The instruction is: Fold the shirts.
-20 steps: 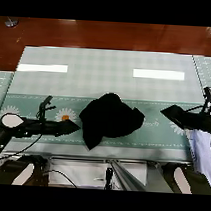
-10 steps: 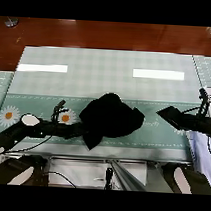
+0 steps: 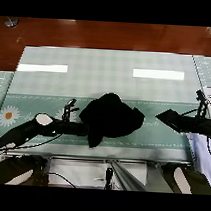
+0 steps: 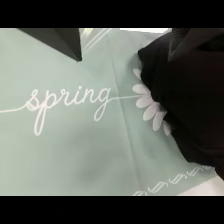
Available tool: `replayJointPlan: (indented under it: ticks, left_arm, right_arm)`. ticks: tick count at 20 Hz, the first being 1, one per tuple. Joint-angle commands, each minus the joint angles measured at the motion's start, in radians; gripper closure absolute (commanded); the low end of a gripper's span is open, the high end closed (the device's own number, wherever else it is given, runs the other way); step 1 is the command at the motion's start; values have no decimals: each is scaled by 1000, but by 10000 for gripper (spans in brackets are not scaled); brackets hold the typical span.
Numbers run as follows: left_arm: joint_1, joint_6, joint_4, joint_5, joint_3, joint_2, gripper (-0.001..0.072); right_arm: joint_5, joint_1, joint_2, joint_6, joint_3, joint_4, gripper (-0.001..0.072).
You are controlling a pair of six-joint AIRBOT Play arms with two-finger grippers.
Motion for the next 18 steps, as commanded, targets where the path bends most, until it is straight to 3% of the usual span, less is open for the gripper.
replayJointPlan:
  ticks: [1, 9, 16, 17, 18]
  left_arm:
    - [-20, 27, -21, -5, 52, -18, 680]
    - [-20, 27, -22, -29, 63, -18, 679]
    - [-20, 27, -22, -31, 63, -18, 679]
    - [-20, 27, -22, -32, 63, -18, 679]
    - [-20, 27, -22, -35, 63, -18, 679]
  right_arm:
    - [66, 0, 1, -7, 0, 8, 90]
    - [63, 37, -63, -92, -83, 185, 90]
    - [-275, 409, -294, -58, -42, 288, 91]
    - [-285, 431, -328, -63, -18, 282, 154]
    - [-283, 444, -353, -72, 4, 279, 376]
